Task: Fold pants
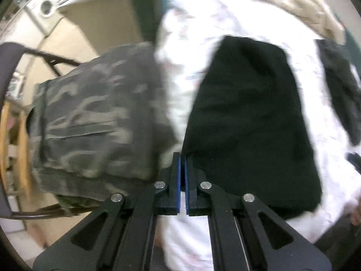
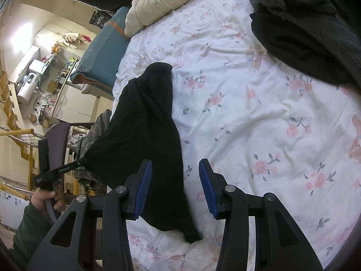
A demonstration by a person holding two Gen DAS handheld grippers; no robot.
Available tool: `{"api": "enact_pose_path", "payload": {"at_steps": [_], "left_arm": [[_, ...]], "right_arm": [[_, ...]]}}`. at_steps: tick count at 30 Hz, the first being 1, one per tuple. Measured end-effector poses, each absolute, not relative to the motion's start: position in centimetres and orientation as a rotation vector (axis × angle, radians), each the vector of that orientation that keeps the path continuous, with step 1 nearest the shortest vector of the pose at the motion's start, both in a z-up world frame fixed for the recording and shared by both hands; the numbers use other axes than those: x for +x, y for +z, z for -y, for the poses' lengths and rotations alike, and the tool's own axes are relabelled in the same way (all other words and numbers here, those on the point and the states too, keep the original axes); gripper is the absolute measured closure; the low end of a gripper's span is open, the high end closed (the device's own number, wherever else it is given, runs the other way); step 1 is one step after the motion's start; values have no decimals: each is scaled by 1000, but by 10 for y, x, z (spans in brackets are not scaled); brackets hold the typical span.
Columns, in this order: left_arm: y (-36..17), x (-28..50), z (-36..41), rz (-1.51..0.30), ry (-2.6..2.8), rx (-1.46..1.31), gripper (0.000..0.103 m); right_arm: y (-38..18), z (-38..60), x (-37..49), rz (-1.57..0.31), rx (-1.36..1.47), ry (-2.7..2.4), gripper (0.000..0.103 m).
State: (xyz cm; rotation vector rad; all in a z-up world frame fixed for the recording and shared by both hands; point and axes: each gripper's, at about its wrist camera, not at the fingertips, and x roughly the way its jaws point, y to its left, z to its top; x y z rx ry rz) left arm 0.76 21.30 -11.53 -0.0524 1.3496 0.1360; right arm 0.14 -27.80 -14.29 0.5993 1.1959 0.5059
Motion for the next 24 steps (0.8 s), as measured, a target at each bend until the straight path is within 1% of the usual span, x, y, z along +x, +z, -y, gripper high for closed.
{"api": "enact_pose_path", "payload": {"at_steps": [3, 4, 5, 6, 7, 8, 9, 10, 11, 16, 17, 19, 20, 22, 24], "left_arm": [[-139, 4, -232, -1395, 173, -108, 99], [-145, 4, -234, -1407, 173, -149, 97], [-150, 5, -234, -1431, 155, -184, 85], [-155, 5, -231, -1454, 120, -217, 77], [-155, 6, -227, -1449, 100, -221, 61], [-155, 6, -223, -1435, 96, -197, 47], [-154, 6, -220, -1426, 105, -170, 42], [-154, 6, -220, -1418, 110, -159, 39], [-154, 6, -220, -1418, 107, -172, 39], [-156, 10, -227, -1422, 121, -219, 39], [-157, 11, -227, -1423, 125, -218, 39], [-160, 11, -227, -1432, 124, -214, 39], [-162, 13, -227, -1432, 123, -210, 39], [-159, 11, -227, -1427, 130, -199, 39], [-158, 13, -231, -1414, 135, -225, 39]], "right_arm": [[-147, 275, 0, -1210, 590, 502, 57], [-149, 274, 0, -1220, 579, 499, 57], [-152, 272, 0, -1230, 572, 497, 57], [-159, 269, 1, -1254, 564, 496, 57], [-165, 267, 0, -1279, 568, 501, 54], [-172, 265, 0, -1305, 578, 507, 50], [-184, 261, -1, -1350, 600, 518, 46], [-194, 257, -3, -1396, 618, 527, 40], [-206, 251, -7, -1444, 632, 537, 38], [-247, 220, -28, -1582, 610, 594, 38], [-251, 213, -31, -1583, 610, 617, 37], [-248, 202, -33, -1551, 586, 648, 38], [-245, 199, -33, -1534, 599, 665, 45], [-241, 192, -32, -1516, 644, 704, 53], [-243, 186, -33, -1510, 666, 698, 52]]}}
